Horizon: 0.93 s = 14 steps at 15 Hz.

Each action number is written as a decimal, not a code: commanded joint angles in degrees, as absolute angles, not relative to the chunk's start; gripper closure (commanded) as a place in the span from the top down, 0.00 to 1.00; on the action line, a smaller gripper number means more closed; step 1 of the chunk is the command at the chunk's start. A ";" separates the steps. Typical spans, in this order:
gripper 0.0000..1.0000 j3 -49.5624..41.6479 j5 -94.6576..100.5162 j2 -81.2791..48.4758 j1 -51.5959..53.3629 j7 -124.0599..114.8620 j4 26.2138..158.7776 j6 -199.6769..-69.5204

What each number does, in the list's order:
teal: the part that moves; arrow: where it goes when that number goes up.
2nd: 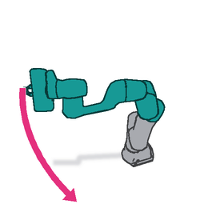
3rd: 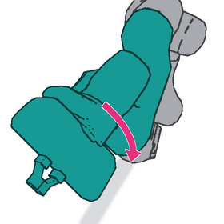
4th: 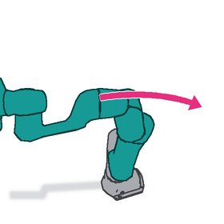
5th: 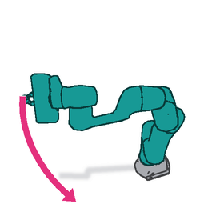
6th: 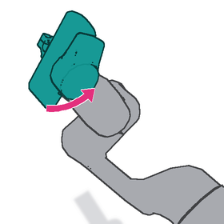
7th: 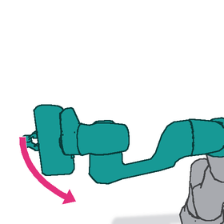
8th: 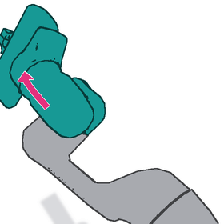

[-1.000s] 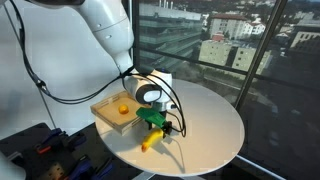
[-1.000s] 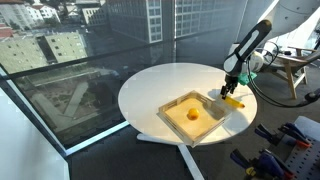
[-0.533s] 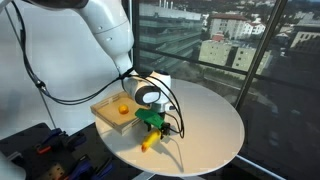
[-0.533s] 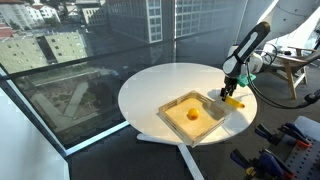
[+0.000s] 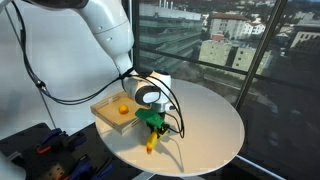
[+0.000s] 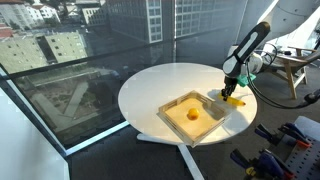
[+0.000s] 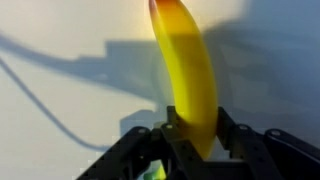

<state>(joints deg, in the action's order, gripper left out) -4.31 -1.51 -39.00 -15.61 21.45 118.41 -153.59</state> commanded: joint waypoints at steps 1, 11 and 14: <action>0.16 -4.15 0.24 -37.42 -15.97 20.35 118.65 -152.10; 0.16 -4.76 1.53 -31.17 -15.56 20.49 121.19 -146.98; 0.16 -5.26 1.92 -28.54 -15.29 20.29 122.32 -145.38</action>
